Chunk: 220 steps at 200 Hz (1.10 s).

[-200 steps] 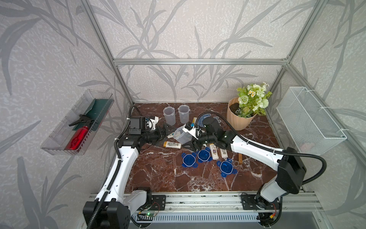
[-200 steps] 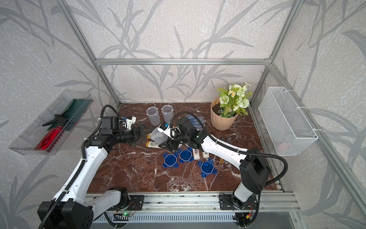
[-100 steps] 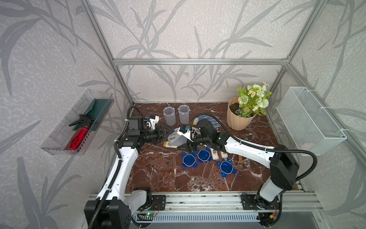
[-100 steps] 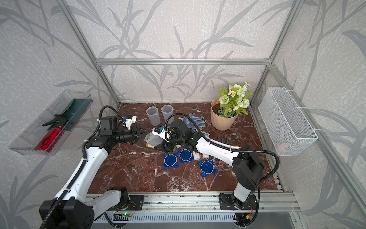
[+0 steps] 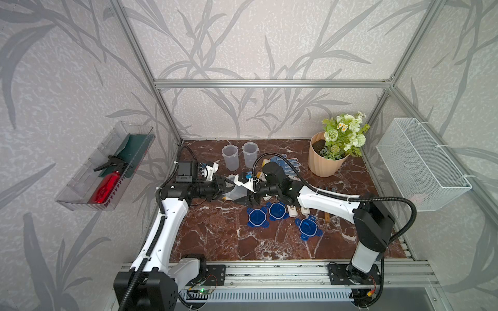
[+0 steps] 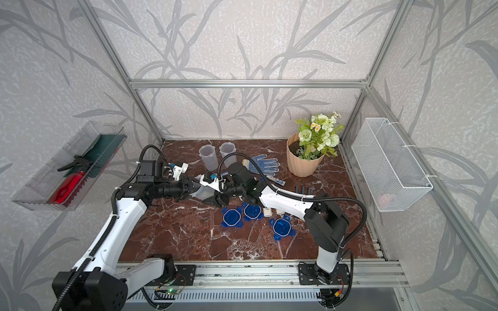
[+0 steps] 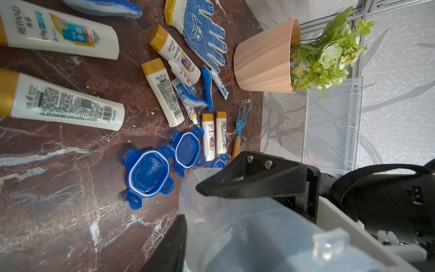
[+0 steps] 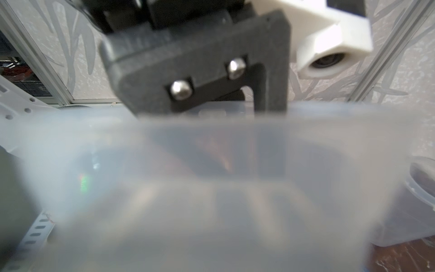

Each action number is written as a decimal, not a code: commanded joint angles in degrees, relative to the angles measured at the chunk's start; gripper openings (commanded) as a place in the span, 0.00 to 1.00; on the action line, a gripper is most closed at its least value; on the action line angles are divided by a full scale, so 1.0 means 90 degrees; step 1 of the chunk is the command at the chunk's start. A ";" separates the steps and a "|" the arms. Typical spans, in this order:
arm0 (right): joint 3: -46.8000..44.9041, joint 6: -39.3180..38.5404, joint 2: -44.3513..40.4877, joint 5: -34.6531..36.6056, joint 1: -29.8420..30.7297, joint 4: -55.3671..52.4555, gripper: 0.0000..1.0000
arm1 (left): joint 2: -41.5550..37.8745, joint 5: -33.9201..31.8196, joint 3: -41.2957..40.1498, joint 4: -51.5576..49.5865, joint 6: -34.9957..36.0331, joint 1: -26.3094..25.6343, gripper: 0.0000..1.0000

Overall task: Take out toiletry kits
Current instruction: 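Pour the toiletry kits out of the container, then place the container at the center of the board.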

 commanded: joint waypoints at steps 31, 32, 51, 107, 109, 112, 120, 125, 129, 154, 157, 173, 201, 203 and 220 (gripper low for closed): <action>-0.0261 0.0374 -0.0171 0.0296 -0.0133 0.1394 0.97 | -0.0002 0.0011 0.0190 -0.0645 0.0271 -0.0098 0.00; -0.0280 0.0375 -0.0179 0.0311 -0.0130 0.1404 0.98 | -0.0001 0.0006 0.0196 -0.0651 0.0276 -0.0101 0.00; -0.0707 0.0519 -0.0437 0.0542 -0.0175 0.1606 0.99 | -0.0049 -0.0357 0.0415 -0.0978 0.0403 -0.0106 0.00; -0.3126 0.1451 -0.2682 0.1177 -0.0763 0.2180 0.99 | -0.0100 -0.2599 0.1180 -0.2477 0.1056 -0.0177 0.00; -0.3192 0.1451 -0.2772 0.1244 -0.0779 0.2150 0.99 | -0.0108 -0.2619 0.1178 -0.2491 0.1054 -0.0186 0.00; -0.3285 0.1451 -0.2917 0.1356 -0.0802 0.2076 0.99 | -0.0108 -0.2653 0.1173 -0.2502 0.1058 -0.0195 0.00; -0.3449 0.1414 -0.3270 0.1800 -0.0838 0.1766 0.99 | -0.0099 -0.2718 0.1161 -0.2563 0.1071 -0.0267 0.00; -0.3512 0.1393 -0.3455 0.2072 -0.0861 0.1529 0.99 | -0.0089 -0.2807 0.1159 -0.2621 0.1081 -0.0335 0.00; -0.3538 0.1365 -0.3596 0.2250 -0.0865 0.1336 0.99 | -0.0087 -0.2957 0.1166 -0.2663 0.1082 -0.0418 0.00; -0.3505 0.1246 -0.4156 0.3002 -0.0937 0.0421 0.99 | 0.0042 -0.4183 0.1122 -0.2854 0.0907 -0.1487 0.00; -0.3511 0.1245 -0.4198 0.3049 -0.0938 0.0372 0.99 | 0.0073 -0.4246 0.1101 -0.2844 0.0862 -0.1642 0.00; -0.3571 0.1301 -0.4372 0.3184 -0.0948 0.0318 0.99 | 0.0209 -0.4452 0.1014 -0.2655 0.0578 -0.2442 0.00; -0.3656 0.1556 -0.4421 0.3309 -0.0957 0.0380 0.99 | 0.0665 -0.5122 0.1142 -0.2335 0.0082 -0.3758 0.00; -0.3654 0.1570 -0.4425 0.3332 -0.0957 0.0372 0.99 | 0.0701 -0.5151 0.1154 -0.2302 0.0053 -0.3830 0.00; -0.3605 0.1676 -0.4414 0.3646 -0.0957 0.0218 0.99 | 0.1079 -0.5294 0.1258 -0.2060 -0.0117 -0.4357 0.00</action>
